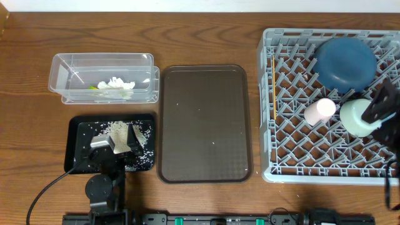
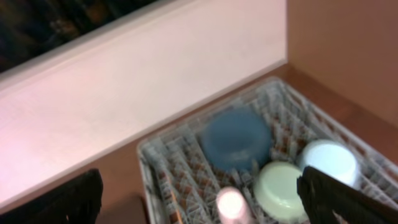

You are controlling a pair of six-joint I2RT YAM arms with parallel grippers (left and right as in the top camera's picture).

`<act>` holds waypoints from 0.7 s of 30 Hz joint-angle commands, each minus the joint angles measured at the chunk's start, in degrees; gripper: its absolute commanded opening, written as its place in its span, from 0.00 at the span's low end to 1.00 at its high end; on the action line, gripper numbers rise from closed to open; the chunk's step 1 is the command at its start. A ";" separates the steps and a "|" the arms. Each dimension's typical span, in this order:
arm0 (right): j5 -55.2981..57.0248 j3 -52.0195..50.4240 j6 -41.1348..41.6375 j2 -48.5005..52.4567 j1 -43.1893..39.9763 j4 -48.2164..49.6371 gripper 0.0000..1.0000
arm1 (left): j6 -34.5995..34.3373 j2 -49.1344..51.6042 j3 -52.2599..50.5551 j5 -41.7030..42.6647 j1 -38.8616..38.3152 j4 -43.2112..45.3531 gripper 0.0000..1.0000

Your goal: Sort waste into correct bins and load items into the dishwasher rack

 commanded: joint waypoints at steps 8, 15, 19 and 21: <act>-18.86 -47.52 -6.03 -27.17 -0.11 32.83 0.99 | 0.81 -0.31 -0.94 -2.03 0.04 -2.40 0.99; -23.76 -68.15 -5.99 -40.37 -0.11 48.57 0.99 | 0.79 -0.31 -0.94 -2.05 0.04 -2.40 0.99; -23.93 -74.90 -6.03 -46.01 -0.11 53.24 0.99 | 0.79 -0.31 -0.94 -2.05 0.04 -2.40 0.99; -23.89 -77.50 -6.64 -46.93 -0.09 55.54 0.99 | 0.79 -0.31 -0.94 -2.03 0.04 -2.40 0.99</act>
